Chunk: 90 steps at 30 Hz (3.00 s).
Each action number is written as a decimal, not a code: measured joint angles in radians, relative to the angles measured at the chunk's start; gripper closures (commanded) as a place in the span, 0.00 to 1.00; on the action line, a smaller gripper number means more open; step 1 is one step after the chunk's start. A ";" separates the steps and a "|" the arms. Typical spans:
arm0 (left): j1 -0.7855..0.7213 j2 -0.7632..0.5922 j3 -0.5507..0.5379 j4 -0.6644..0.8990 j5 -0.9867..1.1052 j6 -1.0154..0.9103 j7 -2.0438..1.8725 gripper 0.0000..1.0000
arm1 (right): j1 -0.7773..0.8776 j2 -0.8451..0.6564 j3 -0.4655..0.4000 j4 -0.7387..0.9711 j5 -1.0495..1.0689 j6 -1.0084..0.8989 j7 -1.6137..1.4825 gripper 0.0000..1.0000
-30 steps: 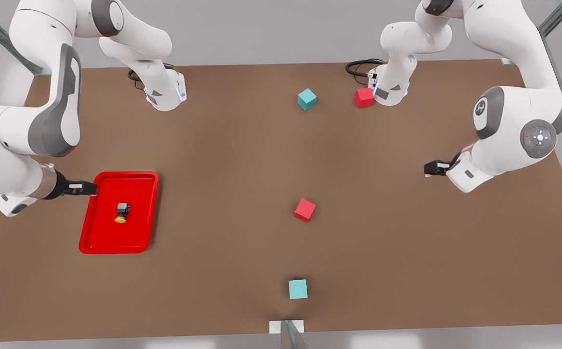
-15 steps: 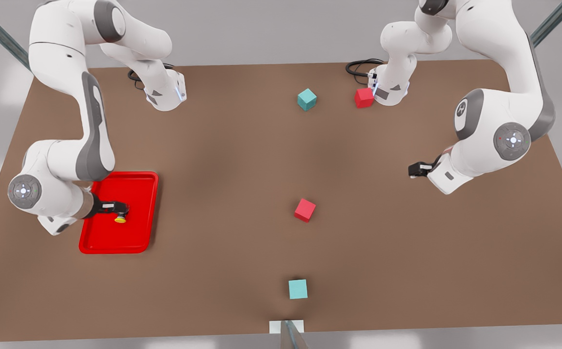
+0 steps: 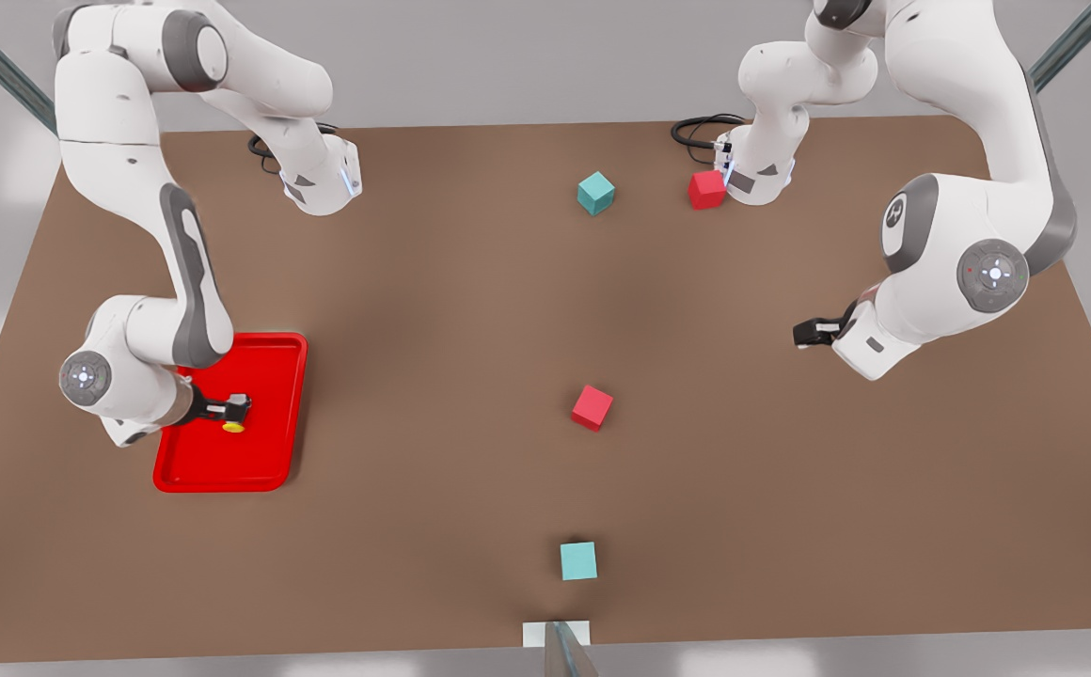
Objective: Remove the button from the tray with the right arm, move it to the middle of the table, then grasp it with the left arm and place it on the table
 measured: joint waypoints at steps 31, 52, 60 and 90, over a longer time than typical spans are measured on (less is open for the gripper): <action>-0.039 0.044 -0.003 0.002 0.054 0.018 -0.053 0.00 | -0.262 0.011 0.213 -0.260 -0.231 0.275 -0.072 0.00; -0.062 0.036 -0.005 0.000 0.073 -0.008 -0.067 0.00 | -0.284 0.070 0.213 -0.266 -0.230 0.360 -0.094 0.11; -0.072 0.034 -0.005 0.000 0.074 -0.009 -0.076 0.00 | -0.282 0.081 0.214 -0.267 -0.230 0.375 -0.098 0.44; -0.083 0.016 -0.011 0.011 0.078 -0.022 -0.117 0.00 | 0.427 -0.026 0.105 -0.096 0.133 0.114 -0.016 0.66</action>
